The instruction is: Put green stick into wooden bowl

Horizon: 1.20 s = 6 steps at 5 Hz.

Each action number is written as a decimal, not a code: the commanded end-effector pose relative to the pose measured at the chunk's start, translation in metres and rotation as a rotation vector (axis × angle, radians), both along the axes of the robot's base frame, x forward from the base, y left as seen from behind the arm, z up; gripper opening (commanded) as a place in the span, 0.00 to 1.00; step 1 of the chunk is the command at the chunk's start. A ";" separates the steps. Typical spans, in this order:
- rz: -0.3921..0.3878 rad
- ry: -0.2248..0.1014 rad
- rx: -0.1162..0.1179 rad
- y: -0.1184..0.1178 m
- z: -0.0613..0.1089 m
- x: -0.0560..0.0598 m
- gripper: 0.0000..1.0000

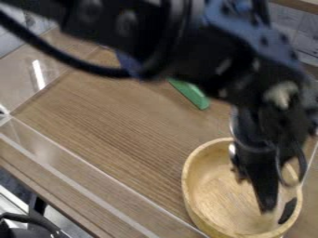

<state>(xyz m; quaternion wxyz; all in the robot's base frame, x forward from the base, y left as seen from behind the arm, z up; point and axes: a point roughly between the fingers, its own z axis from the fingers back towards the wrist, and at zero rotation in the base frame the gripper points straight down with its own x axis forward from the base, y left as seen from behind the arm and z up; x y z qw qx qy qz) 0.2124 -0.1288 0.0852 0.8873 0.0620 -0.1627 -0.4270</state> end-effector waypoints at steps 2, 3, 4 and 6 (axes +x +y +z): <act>-0.023 0.017 -0.053 -0.010 -0.013 -0.015 1.00; 0.002 0.018 -0.056 -0.006 -0.014 -0.014 0.00; 0.023 0.020 -0.057 -0.002 -0.014 -0.014 1.00; 0.063 0.046 -0.072 0.004 -0.016 -0.016 1.00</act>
